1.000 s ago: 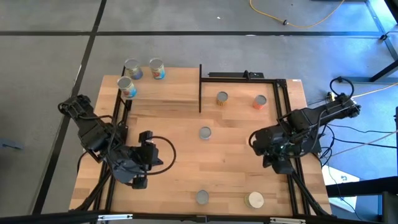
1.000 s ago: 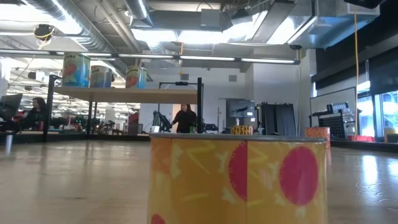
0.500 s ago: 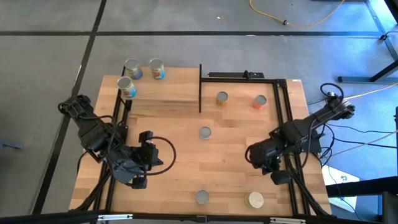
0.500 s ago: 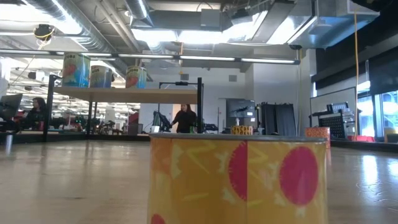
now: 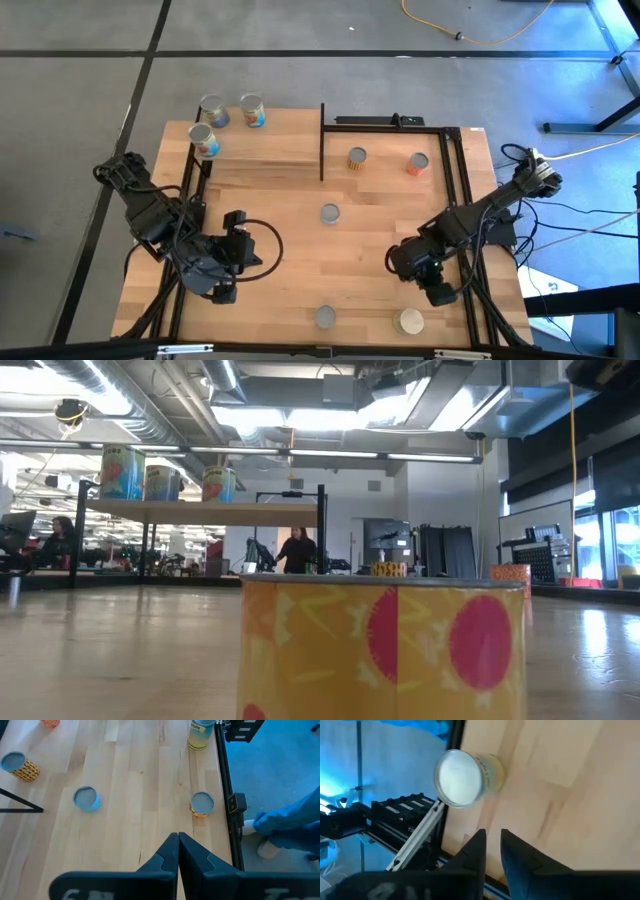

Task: Pick and place cans onto a shelf
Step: Put the blue canned carrots on the shelf aligned with the other blue canned tomatoes

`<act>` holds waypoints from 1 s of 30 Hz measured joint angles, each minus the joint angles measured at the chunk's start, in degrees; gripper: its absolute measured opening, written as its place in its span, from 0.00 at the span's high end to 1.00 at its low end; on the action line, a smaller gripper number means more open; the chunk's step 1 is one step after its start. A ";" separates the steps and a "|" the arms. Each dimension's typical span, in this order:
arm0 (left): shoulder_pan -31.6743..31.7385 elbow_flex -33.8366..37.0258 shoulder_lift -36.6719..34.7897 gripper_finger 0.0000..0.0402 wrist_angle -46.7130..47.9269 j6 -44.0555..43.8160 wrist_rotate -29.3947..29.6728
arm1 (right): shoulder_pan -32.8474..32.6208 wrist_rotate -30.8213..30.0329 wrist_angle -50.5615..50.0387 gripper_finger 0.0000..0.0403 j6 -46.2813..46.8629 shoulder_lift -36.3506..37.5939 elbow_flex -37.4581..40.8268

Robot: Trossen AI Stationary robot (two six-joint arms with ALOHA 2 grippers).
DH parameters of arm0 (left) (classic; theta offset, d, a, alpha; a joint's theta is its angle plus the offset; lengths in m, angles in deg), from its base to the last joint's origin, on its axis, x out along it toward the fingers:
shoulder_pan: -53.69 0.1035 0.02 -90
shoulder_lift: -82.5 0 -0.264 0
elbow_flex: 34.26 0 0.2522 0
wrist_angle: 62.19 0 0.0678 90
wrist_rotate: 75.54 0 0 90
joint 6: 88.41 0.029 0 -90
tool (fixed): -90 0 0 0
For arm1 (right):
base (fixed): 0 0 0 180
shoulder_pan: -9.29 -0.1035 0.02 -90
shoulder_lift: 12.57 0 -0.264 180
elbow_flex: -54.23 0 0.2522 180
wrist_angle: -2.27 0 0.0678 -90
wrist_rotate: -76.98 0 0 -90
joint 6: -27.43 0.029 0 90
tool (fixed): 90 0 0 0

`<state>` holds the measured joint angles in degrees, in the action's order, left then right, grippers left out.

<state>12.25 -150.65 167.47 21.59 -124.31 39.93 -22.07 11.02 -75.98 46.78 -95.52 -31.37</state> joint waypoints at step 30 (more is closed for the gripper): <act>0.01 0.00 0.00 1.00 -0.05 -1.11 -0.02 | -6.83 -5.40 11.21 0.85 1.39 -12.14 0.00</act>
<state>12.25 -150.65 167.47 21.54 -125.42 39.91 -28.90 5.62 -64.77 48.16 -107.66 -31.37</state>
